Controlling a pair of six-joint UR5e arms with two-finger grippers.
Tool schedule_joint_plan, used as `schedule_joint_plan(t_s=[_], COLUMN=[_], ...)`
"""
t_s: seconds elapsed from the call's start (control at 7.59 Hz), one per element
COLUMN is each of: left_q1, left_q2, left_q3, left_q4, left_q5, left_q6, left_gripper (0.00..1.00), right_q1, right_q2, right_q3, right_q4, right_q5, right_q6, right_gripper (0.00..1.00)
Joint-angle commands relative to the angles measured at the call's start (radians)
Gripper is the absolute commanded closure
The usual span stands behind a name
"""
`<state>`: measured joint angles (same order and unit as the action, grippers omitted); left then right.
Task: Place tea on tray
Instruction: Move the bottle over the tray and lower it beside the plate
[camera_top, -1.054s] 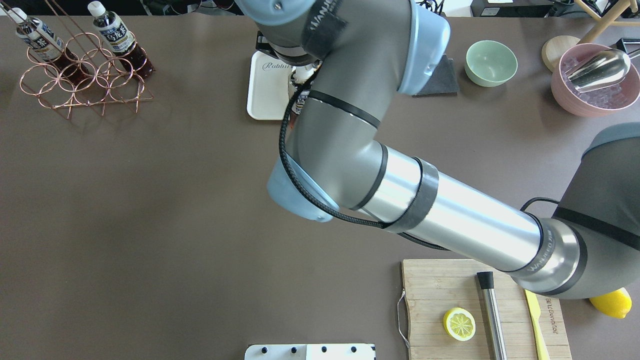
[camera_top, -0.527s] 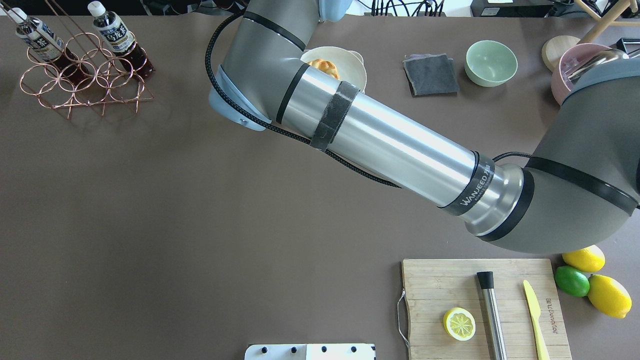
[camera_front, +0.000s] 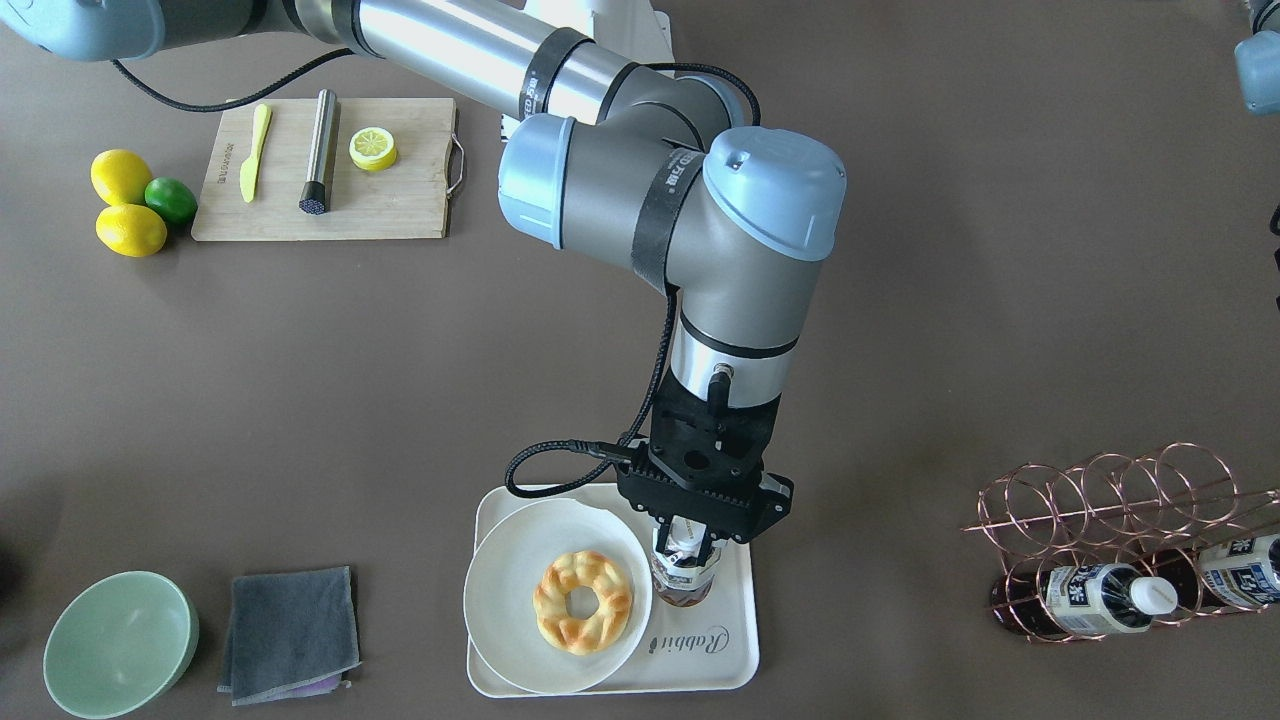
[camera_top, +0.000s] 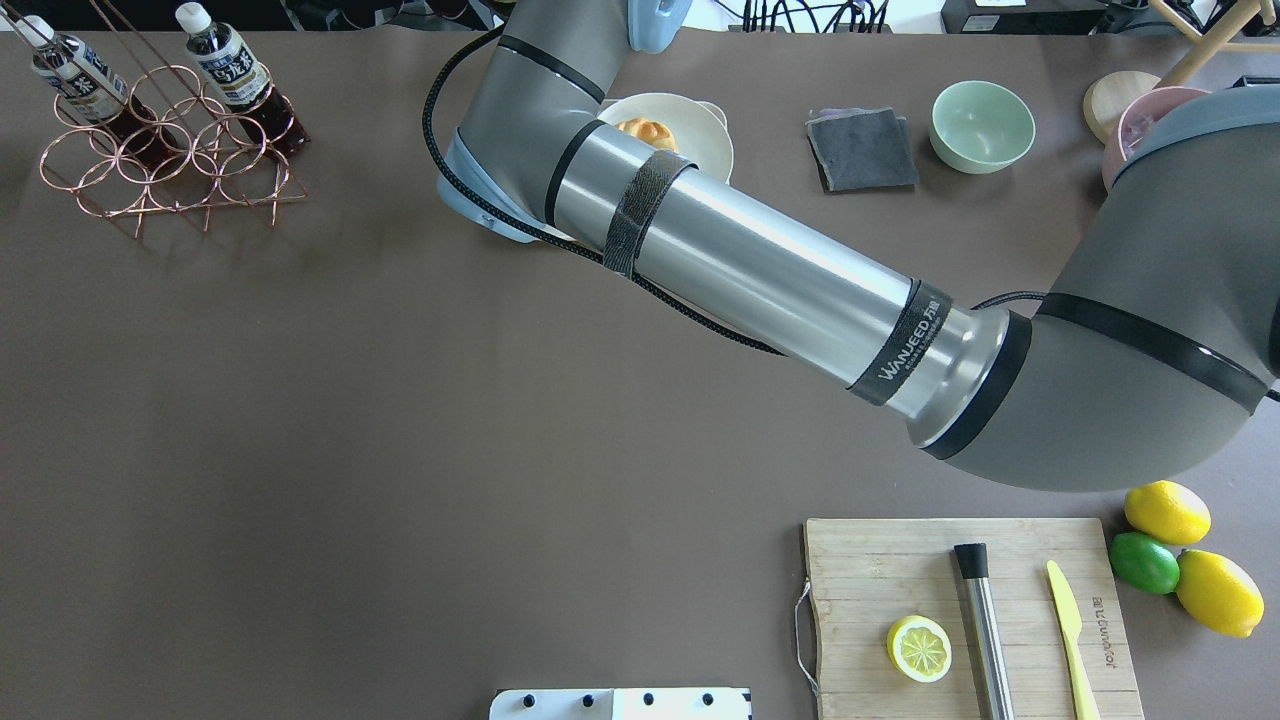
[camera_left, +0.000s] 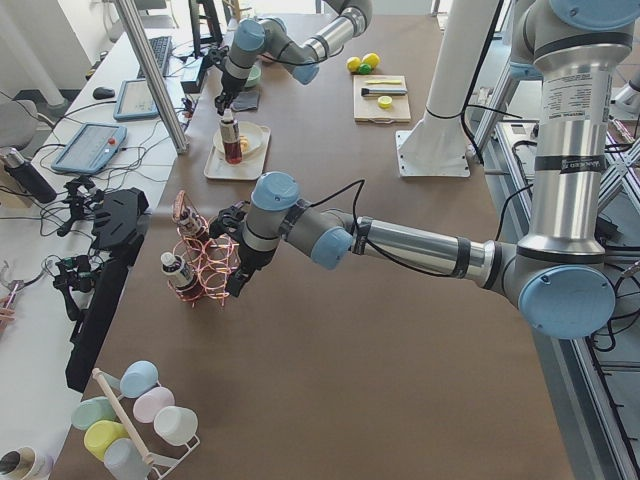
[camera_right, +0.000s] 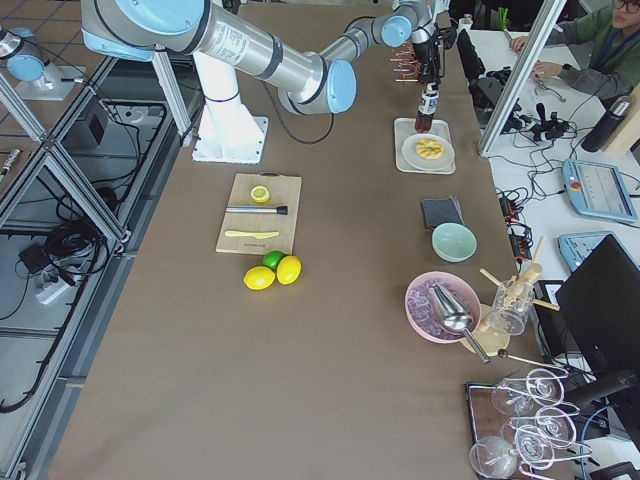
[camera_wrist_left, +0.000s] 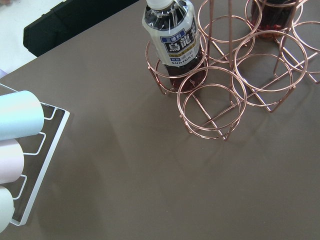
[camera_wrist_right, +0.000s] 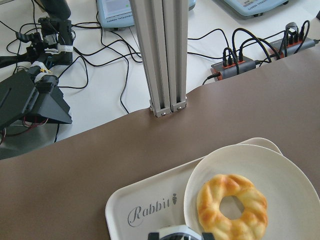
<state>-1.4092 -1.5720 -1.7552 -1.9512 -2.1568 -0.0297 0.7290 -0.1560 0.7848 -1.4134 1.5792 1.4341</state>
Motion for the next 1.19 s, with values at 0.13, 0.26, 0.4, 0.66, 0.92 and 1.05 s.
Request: schedule_joint_plan(t_s=[0.13,0.26,0.4,0.66,0.92,1.05], left_q1=[0.001,0.001,0.001,0.001,0.001,0.001], left_q2=[-0.01,-0.01,-0.01,-0.01,-0.01,-0.01], left_q3=[-0.001,0.0,-0.001,0.0,0.0,0.0], left_q4=[0.0,0.0,0.0,0.0,0.0,0.0], left_q5=[0.0,0.0,0.0,0.0,0.0,0.0], left_q6=[-0.004,-0.003,-0.003,-0.003,-0.002,-0.003], left_gripper=[0.02,0.02,0.02,0.02,0.02,0.02], right_q1=[-0.026,-0.039,-0.043,-0.043,-0.048,-0.048], right_q2=[0.013,0.021,0.035,0.039,0.039,0.038], right_q3=[-0.019,-0.022,-0.028,-0.032,-0.033,-0.041], right_q4=[-0.01,-0.025,-0.044,-0.061,-0.061,-0.061], right_q5=[-0.004,-0.014,-0.019,-0.021,-0.031,-0.034], right_q6=[0.032,0.04,0.045,0.037,0.032,0.032], right_gripper=[1.0,1.0,1.0,1.0,1.0,1.0])
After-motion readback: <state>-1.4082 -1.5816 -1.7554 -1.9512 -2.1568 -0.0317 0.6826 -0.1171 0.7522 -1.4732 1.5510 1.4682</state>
